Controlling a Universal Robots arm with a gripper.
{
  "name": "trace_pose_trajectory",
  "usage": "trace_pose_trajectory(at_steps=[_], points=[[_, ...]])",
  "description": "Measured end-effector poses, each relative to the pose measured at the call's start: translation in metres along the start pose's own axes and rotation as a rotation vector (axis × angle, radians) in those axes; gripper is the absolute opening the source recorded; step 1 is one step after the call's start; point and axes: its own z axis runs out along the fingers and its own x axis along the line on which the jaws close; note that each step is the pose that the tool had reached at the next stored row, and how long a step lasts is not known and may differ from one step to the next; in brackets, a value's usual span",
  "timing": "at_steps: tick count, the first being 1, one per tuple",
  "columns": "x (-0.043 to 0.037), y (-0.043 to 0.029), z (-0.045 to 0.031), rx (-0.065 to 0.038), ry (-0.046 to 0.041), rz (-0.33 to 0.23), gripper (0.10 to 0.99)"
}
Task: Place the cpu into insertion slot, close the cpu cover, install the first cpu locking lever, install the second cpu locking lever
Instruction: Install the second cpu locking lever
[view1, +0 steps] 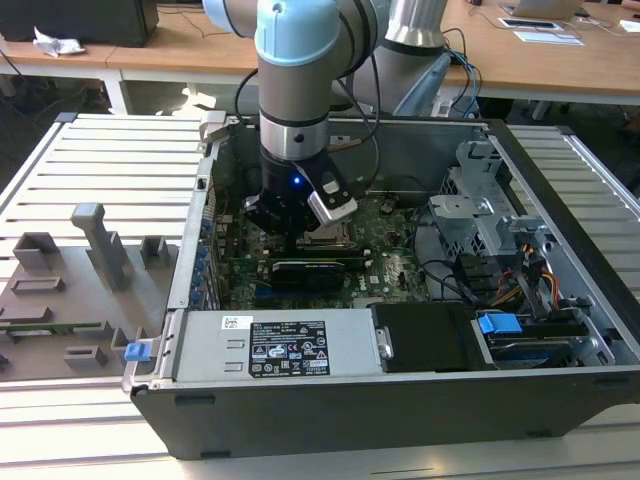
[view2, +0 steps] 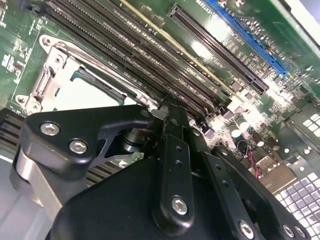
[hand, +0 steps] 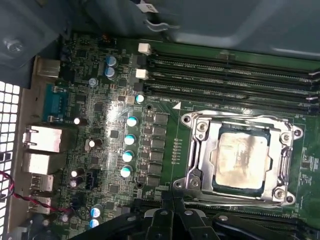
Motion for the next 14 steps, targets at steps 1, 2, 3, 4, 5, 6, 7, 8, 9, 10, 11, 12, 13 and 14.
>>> trace_pose_trajectory(at_steps=[1, 2, 3, 4, 5, 6, 7, 8, 9, 10, 11, 12, 13, 14], points=[[-0.0002, 0.0012, 0.0005, 0.000, 0.0001, -0.018, 0.106], [-0.0003, 0.0020, 0.0007, -0.001, 0.0001, -0.028, 0.106], [-0.0003, 0.0025, 0.0008, -0.001, 0.0001, -0.035, 0.106], [-0.0006, 0.0033, 0.0009, -0.003, -0.0002, -0.044, 0.106], [-0.0006, 0.0035, 0.0008, -0.005, -0.0004, -0.048, 0.106], [-0.0007, 0.0037, 0.0009, -0.007, -0.0009, -0.055, 0.106], [-0.0007, 0.0038, 0.0005, -0.007, -0.0008, -0.058, 0.106], [-0.0007, 0.0034, 0.0004, -0.009, -0.0009, -0.058, 0.106], [-0.0016, 0.0029, 0.0003, -0.009, -0.0010, -0.059, 0.106], [-0.0034, 0.0026, -0.0011, -0.009, -0.0010, -0.059, 0.106], [-0.0035, 0.0027, -0.0039, -0.009, -0.0011, -0.059, 0.106], [-0.0035, 0.0027, -0.0089, -0.009, -0.0010, -0.059, 0.106], [-0.0035, 0.0022, -0.0090, -0.010, -0.0012, -0.059, 0.106], [-0.0033, 0.0009, -0.0090, -0.012, -0.0016, -0.059, 0.106]])
